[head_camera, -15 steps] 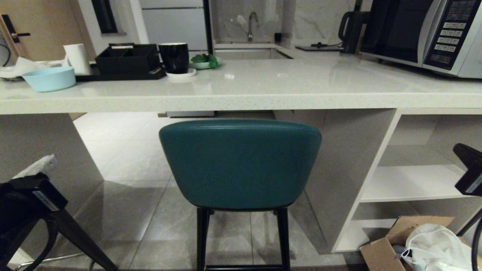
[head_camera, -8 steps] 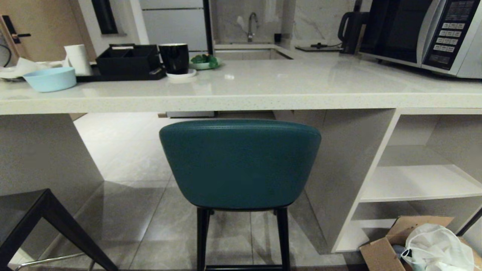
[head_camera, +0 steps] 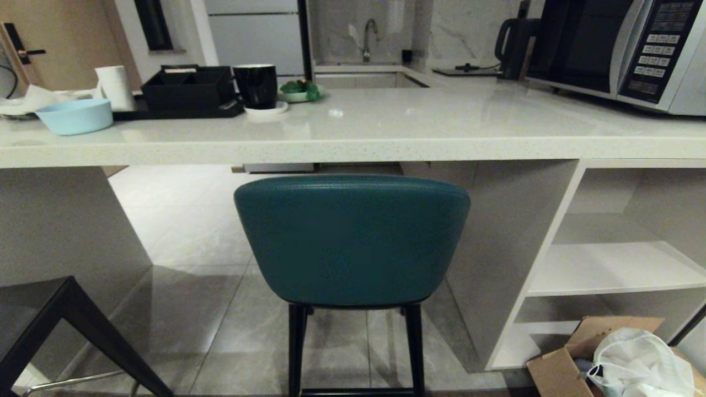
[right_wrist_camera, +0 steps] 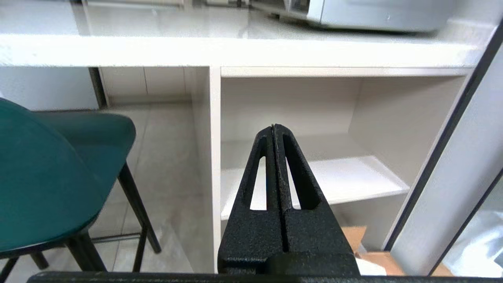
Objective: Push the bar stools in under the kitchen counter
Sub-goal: Push the gray chair back under the dining table
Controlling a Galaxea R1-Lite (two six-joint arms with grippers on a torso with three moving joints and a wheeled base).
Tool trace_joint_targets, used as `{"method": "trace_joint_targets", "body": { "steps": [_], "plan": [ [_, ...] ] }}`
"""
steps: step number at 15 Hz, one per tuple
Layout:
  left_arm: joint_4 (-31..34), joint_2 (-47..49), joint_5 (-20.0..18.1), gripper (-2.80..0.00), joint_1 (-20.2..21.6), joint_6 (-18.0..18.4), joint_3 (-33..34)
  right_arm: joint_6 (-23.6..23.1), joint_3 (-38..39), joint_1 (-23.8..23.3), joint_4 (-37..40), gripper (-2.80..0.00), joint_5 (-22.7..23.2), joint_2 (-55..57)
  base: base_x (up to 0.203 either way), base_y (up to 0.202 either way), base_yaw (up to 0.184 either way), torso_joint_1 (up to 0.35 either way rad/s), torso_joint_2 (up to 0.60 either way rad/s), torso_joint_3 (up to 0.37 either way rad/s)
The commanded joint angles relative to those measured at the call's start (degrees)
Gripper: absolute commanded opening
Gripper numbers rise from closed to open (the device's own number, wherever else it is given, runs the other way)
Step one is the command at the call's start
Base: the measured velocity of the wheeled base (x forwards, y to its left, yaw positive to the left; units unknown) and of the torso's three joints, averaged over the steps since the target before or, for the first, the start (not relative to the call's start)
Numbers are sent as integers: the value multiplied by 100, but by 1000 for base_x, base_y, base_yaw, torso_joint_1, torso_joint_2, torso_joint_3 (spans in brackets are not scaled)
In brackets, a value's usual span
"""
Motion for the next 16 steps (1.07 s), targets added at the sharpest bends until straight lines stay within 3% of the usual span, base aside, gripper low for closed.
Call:
{"method": "trace_joint_targets", "body": {
  "steps": [1, 4, 7, 10, 12, 14, 16],
  "plan": [
    [165, -540, -71, -280, 41, 99, -4, -12, -44, -9, 520, -280, 118, -800, 0, 0, 0, 0, 0, 0],
    [1280, -1554, -223, -280, 170, 132, 110, -21, -352, -1, 2163, -280, 339, -1697, 0, 0, 0, 0, 0, 0],
    [2084, -2182, -489, -280, 196, 158, 134, -58, -432, 0, 2188, -280, 551, -1656, 0, 0, 0, 0, 0, 0],
    [2104, -2294, -593, -280, 190, 170, 329, -68, -294, 14, 2188, -280, 560, -1755, 0, 0, 0, 0, 0, 0],
    [1889, -2470, -659, -280, 186, 185, 1169, -77, 406, 35, 2194, -280, 733, -2231, 0, 0, 0, 0, 0, 0],
    [1228, -2513, -759, -280, 181, 175, 1873, -106, 1158, 47, 2174, -280, 883, -2716, 0, 0, 0, 0, 0, 0],
    [1354, -2532, -1499, -280, 176, 66, 1893, -30, 2135, 53, 1906, -280, 998, -2747, 0, 0, 0, 0, 0, 0]
  ]
}}
